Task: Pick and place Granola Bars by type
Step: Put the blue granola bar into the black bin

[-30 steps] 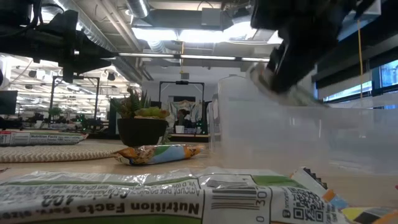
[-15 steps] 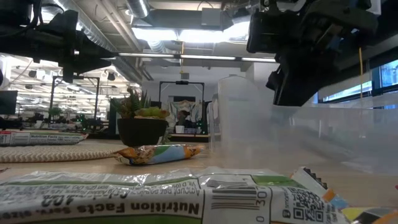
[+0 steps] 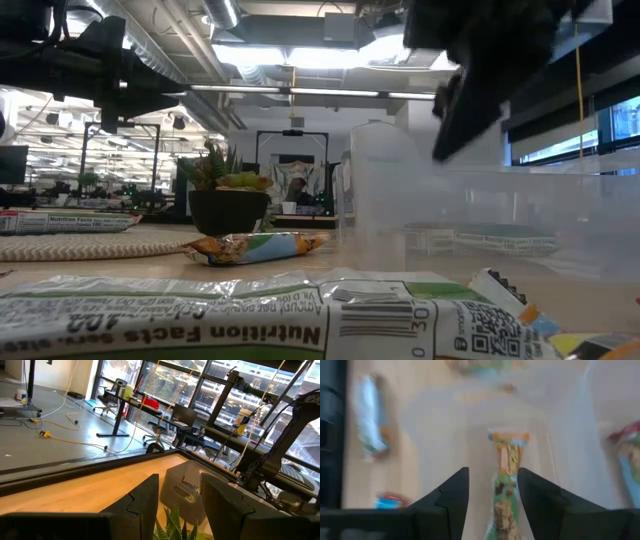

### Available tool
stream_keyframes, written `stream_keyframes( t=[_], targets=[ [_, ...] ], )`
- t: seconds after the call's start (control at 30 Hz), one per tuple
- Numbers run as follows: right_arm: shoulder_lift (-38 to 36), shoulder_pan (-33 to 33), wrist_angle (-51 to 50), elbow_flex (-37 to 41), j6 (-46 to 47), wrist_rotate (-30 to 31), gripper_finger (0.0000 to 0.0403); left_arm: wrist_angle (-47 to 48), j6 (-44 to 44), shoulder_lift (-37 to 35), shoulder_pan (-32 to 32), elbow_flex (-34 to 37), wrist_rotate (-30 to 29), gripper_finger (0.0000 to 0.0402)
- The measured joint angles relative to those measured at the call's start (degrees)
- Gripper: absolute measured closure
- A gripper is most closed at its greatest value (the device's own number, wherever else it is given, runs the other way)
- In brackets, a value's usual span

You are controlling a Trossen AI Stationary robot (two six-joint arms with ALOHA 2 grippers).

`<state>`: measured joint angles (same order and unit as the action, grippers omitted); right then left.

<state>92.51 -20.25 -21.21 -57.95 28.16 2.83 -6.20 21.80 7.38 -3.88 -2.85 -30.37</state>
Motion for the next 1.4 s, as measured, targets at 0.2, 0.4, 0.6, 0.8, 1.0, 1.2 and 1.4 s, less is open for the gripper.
stream_keyframes(
  t=[0.2,0.4,0.6,0.8,1.0,1.2,1.4],
  targets=[
    [-7.26,0.0,0.24,0.0,-0.03,0.05,0.0231,-0.02,0.11,0.0,0.01,0.0,-0.12,0.0263],
    [-13.67,-0.02,-0.24,-0.02,-0.19,0.32,0.0231,-0.03,0.03,0.02,0.02,0.0,0.98,0.0263],
    [-17.62,0.45,-0.35,-0.02,-5.79,1.87,0.0231,-0.05,0.07,0.01,0.0,0.0,2.36,0.0263],
    [-21.27,3.12,-1.67,-0.02,-7.92,6.56,0.0231,-0.04,0.0,0.02,0.01,0.0,3.99,0.0262],
    [-23.89,7.17,-4.13,-0.02,-8.21,6.61,0.0231,-0.13,-0.04,0.02,0.01,0.0,2.32,0.0218],
    [-23.93,11.36,-4.3,-0.02,-10.96,6.73,0.0231,-0.09,-2.0,0.02,0.0,0.0,1.23,0.0143],
    [-23.93,14.45,-6.12,-0.02,-10.74,6.73,0.0231,-0.06,3.07,0.02,0.0,0.0,2.02,0.0128]
  ],
)
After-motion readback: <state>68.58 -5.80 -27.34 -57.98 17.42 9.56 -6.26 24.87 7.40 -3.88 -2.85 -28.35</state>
